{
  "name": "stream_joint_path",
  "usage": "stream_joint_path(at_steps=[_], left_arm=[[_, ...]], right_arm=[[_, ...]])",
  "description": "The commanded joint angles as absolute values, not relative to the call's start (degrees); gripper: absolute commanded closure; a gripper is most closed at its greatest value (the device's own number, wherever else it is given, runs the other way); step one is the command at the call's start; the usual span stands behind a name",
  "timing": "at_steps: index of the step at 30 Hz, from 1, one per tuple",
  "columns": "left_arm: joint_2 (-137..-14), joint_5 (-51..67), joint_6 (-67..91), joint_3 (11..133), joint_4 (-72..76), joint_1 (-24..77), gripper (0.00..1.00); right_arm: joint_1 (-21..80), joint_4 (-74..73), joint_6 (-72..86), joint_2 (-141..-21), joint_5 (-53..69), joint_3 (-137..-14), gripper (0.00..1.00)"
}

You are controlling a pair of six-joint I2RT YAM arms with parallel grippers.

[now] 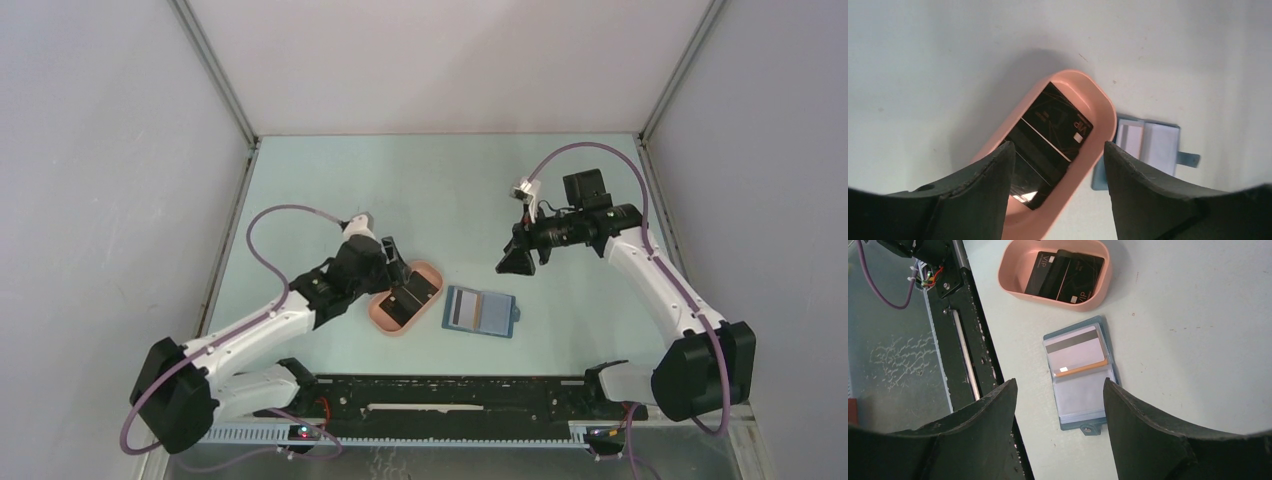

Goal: Put the credit cards into the card holder
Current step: Pick up the credit card from the storage box.

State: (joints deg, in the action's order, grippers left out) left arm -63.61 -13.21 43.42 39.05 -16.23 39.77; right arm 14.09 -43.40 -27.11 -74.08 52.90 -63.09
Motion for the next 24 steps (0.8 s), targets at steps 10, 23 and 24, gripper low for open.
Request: stream_joint_path(at_steps=[10,23,24], left_arm=[[-57.41,-10.23,66.40,23.64,-0.26,40.41,0.43],[-63.15,-12.55,69.97,22.74,1.93,41.56,0.52],[-63.55,-13.14,70.51,22.71,1.91,41.82,0.53]], right_arm=[[16.99,-42.41,-27.70,-75.67,52.22,-63.02,0.27],[16.79,-42.56,-27.87,-75.59,52.21,-63.04,0.27],[16.80,-42.59,-27.94,-75.63,52.21,-63.09,0.27]])
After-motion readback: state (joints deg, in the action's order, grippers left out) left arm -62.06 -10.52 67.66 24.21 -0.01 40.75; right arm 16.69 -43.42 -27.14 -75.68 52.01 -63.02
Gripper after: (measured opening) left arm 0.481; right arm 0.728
